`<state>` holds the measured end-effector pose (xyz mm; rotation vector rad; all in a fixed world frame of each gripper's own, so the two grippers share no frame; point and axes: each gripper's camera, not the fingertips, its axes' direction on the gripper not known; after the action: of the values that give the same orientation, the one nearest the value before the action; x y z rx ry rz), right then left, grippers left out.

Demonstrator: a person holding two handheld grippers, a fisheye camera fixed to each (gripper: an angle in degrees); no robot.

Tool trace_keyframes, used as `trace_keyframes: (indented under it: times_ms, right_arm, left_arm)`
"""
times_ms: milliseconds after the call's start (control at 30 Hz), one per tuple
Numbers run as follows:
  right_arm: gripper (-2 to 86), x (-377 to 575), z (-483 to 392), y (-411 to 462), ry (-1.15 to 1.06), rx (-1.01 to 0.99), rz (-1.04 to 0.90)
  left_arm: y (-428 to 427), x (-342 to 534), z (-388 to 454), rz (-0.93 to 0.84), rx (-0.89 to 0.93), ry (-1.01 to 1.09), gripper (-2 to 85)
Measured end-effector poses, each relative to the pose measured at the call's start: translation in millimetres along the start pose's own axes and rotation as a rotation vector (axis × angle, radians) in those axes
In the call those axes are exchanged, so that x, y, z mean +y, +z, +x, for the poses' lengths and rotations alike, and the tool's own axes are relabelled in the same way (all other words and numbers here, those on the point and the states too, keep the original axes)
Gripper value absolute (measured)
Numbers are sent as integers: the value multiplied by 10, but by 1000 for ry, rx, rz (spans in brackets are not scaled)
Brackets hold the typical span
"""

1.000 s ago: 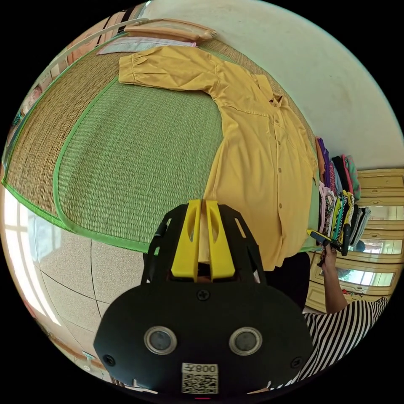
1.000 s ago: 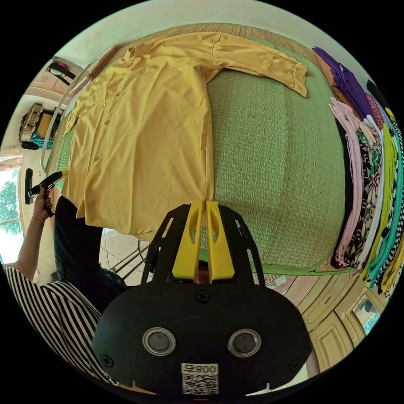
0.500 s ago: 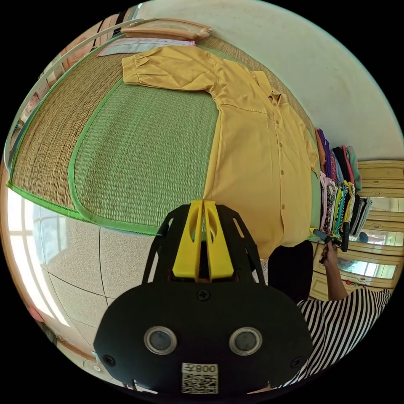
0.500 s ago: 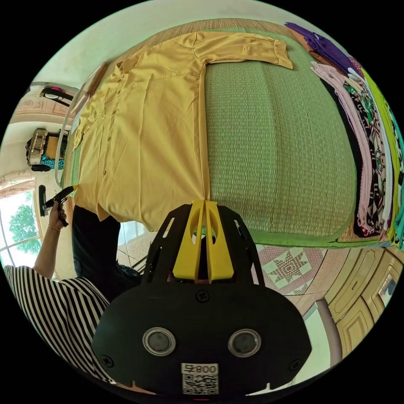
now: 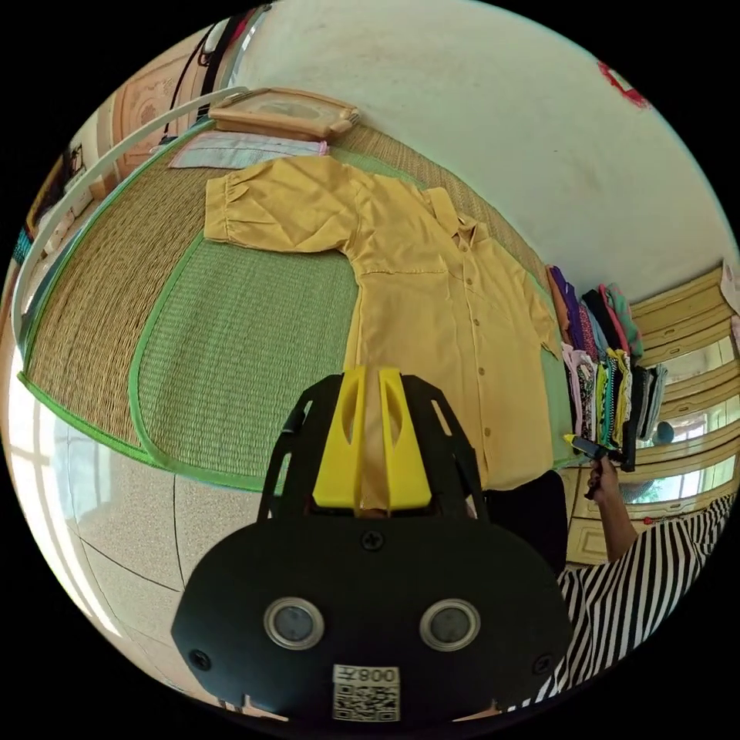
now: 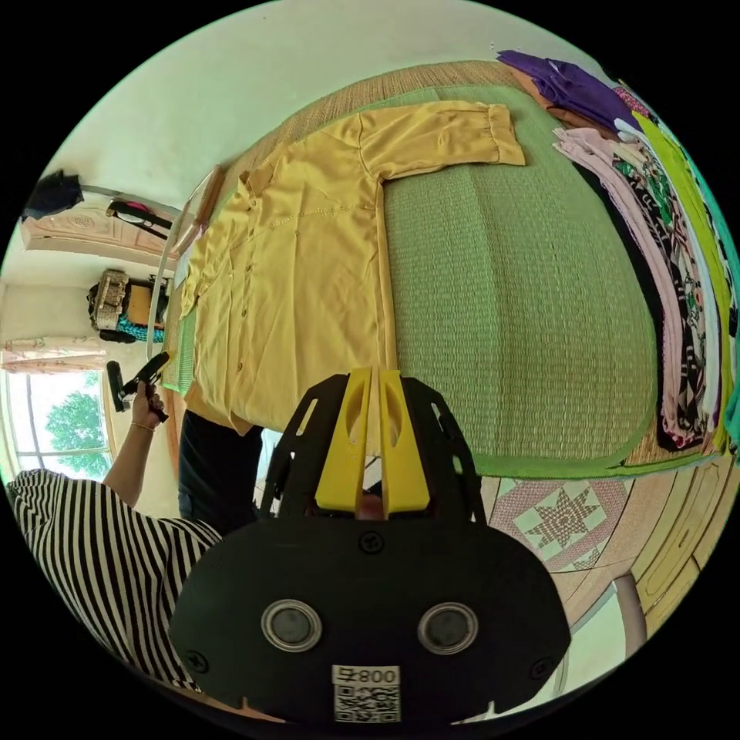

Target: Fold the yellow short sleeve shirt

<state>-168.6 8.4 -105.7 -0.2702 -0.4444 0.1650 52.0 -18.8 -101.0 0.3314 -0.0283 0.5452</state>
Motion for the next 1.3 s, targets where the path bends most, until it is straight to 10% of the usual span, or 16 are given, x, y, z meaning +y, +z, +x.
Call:
trace_keyframes:
  times_ms: [500, 1033, 1300]
  right_arm:
    - [3, -4042, -932, 1369, -348, 214, 34]
    - [2, -4006, -41, 1814, -249, 99, 113]
    - [2, -4254, -196, 1985, -293, 59, 112]
  left_arm:
    - [1369, -3124, 816, -44, -61, 218, 3]
    - [1612, -4244, 1394, 112, 145, 387, 41]
    - [2457, -4965, 2108, -153, 32, 488, 25]
